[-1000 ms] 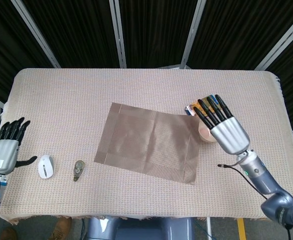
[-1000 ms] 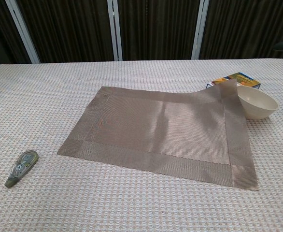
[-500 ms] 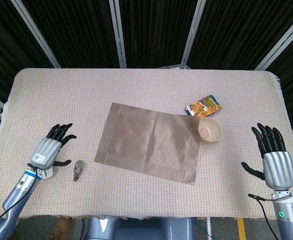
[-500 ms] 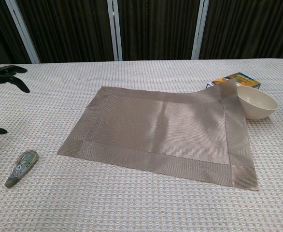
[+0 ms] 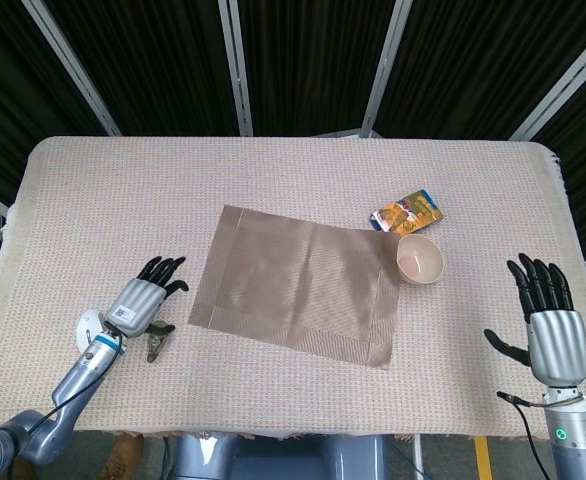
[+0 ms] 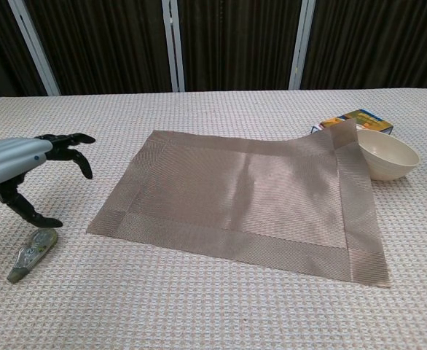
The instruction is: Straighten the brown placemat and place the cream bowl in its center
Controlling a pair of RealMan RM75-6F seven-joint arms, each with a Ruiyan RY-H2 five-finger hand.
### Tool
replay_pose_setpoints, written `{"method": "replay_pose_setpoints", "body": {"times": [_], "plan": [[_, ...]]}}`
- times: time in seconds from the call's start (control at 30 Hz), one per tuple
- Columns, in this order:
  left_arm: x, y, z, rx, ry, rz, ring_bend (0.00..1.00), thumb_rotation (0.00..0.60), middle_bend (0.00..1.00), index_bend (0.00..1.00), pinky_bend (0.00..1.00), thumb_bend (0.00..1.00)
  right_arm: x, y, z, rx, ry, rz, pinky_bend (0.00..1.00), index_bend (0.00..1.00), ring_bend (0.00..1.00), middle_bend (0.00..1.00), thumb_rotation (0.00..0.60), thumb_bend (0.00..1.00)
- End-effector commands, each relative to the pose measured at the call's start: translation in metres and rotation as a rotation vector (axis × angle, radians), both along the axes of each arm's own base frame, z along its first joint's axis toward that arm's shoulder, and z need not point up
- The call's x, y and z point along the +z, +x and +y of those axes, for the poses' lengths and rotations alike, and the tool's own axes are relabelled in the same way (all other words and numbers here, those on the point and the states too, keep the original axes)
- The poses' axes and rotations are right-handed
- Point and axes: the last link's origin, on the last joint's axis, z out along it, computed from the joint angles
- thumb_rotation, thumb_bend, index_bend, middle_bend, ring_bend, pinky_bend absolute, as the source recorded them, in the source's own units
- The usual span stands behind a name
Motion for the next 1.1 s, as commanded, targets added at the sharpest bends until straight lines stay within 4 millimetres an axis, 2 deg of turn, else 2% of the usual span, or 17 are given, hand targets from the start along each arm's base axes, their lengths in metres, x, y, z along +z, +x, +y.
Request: {"method": "replay_pose_setpoints", "body": {"times": [0.03,0.27,0.57,1.1], "plan": [[-0.016,0.001,0.001,0.004,-0.03,0.009,0.0,0.6,0.0,0.33,0.0,0.1,-0.002,0.001,0.0,0.006,0.002,0.007,0.0,0.0,0.0,0.0,0.6,0.0],[-0.033,0.005,0.004,0.004,-0.055,0.005,0.0,0.6,0.0,0.34,0.0,0.11,-0.002,0.002,0.0,0.004,-0.001,0.018,0.0,0.0,0.0,0.0,0.6,0.0],[-0.036,0.012,0.012,-0.005,-0.043,0.013,0.0,0.6,0.0,0.34,0.0,0.11,-0.002,-0.001,0.001,-0.022,0.011,0.035,0.0,0.0,0.0,0.0,0.6,0.0],[-0.048,0.016,0.013,0.0,-0.061,0.039,0.0,0.6,0.0,0.34,0.0,0.13,0.003,0.0,0.002,-0.024,0.01,0.025,0.0,0.0,0.0,0.0,0.6,0.0]]}}
